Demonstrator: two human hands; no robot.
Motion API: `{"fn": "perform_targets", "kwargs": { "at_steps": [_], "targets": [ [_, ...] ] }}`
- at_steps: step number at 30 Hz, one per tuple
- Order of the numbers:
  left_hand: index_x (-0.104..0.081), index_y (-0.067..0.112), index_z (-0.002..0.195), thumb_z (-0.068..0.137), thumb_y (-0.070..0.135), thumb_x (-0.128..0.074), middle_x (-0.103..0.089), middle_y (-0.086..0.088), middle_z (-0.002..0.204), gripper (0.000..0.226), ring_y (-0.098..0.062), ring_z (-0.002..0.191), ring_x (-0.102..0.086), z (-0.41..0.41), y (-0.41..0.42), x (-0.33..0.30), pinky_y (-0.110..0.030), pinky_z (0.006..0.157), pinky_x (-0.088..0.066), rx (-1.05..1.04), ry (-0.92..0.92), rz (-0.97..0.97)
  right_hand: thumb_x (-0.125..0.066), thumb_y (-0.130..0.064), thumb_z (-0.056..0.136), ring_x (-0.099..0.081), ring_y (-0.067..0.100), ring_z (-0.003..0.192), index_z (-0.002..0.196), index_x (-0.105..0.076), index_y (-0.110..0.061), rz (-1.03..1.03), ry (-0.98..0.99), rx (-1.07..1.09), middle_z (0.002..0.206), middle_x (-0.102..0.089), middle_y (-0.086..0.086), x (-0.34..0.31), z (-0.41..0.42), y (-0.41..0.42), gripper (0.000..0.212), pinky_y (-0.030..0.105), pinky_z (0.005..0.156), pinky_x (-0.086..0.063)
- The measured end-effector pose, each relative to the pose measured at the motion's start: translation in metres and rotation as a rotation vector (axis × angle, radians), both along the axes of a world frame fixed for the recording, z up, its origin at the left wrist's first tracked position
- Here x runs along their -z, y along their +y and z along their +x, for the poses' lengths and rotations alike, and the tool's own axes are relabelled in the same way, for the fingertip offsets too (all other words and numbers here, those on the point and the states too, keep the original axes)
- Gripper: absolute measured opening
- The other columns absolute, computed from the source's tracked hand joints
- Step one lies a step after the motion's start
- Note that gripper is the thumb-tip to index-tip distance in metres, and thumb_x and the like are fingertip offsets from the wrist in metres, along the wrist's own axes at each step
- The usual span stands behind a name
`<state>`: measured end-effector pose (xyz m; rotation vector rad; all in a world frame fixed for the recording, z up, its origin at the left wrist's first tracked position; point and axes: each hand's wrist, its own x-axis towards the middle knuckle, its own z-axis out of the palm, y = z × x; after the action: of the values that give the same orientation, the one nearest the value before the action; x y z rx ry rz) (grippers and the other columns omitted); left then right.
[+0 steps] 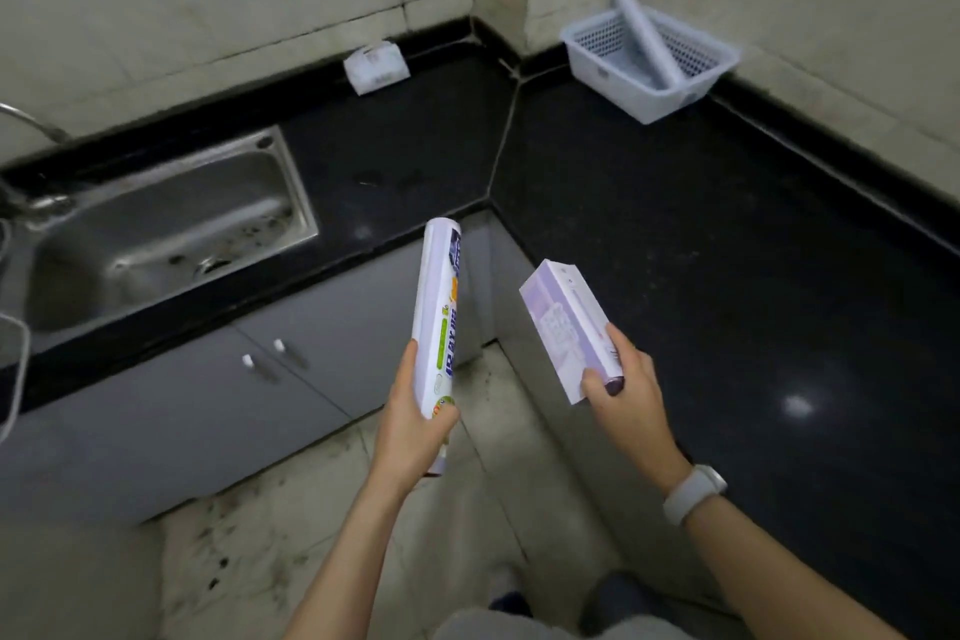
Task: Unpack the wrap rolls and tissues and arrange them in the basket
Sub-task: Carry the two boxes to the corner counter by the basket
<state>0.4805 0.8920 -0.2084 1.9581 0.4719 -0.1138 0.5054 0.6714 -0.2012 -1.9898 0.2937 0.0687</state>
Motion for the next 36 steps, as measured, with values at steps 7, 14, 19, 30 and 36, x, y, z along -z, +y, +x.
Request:
{"fn": "perform_targets", "kwargs": {
  "at_steps": [7,14,19,30,36],
  "targets": [
    [-0.019,0.036,0.142,0.077,0.006,-0.057,-0.044,0.009,0.131,0.081,-0.019,0.105,-0.052,0.089,0.05,0.012,-0.028,0.074,-0.05,-0.015,-0.037,-0.007,-0.052,-0.022,0.086,-0.044,0.015,0.109,0.137,-0.031,-0.029,-0.01,-0.013,-0.092,0.125,-0.036,-0.002,0.004,0.108,0.058,0.056,0.035,0.094,-0.043],
    [-0.013,0.029,0.144,0.08,0.006,-0.055,-0.029,0.004,0.148,0.081,-0.004,0.118,-0.033,0.263,0.063,0.02,-0.023,0.091,-0.033,0.108,-0.077,0.009,-0.051,-0.027,0.088,-0.042,0.006,0.102,0.137,-0.027,-0.031,0.054,-0.003,-0.085,0.128,-0.034,-0.003,0.031,0.266,0.078,0.055,0.007,0.063,-0.036],
    [-0.006,0.028,0.145,0.084,0.008,-0.054,-0.025,0.004,0.149,0.081,-0.004,0.119,-0.03,0.399,0.056,0.018,-0.022,0.096,-0.032,0.178,-0.012,-0.02,-0.051,-0.026,0.087,-0.038,0.01,0.107,0.139,-0.026,-0.028,0.041,0.033,-0.027,0.139,-0.033,0.007,0.03,0.383,0.078,0.058,0.027,0.087,-0.036],
    [0.003,0.023,0.146,0.088,0.019,-0.051,-0.03,-0.017,0.146,0.079,-0.037,0.13,-0.03,0.617,0.013,0.032,-0.047,0.109,-0.029,0.223,0.181,0.085,-0.054,-0.026,0.085,-0.041,0.009,0.099,0.139,-0.03,-0.024,-0.025,0.054,0.132,0.13,-0.04,0.007,0.026,0.516,0.055,0.058,0.023,0.086,-0.032],
    [0.004,0.024,0.145,0.088,0.022,-0.053,-0.029,-0.022,0.143,0.081,-0.04,0.127,-0.027,0.689,-0.006,0.041,-0.05,0.105,-0.027,0.267,0.205,0.151,-0.057,-0.026,0.082,-0.042,0.01,0.103,0.138,-0.032,-0.025,-0.066,0.075,0.213,0.123,-0.04,0.003,0.027,0.55,0.047,0.061,0.023,0.09,-0.032]
  ]
}}
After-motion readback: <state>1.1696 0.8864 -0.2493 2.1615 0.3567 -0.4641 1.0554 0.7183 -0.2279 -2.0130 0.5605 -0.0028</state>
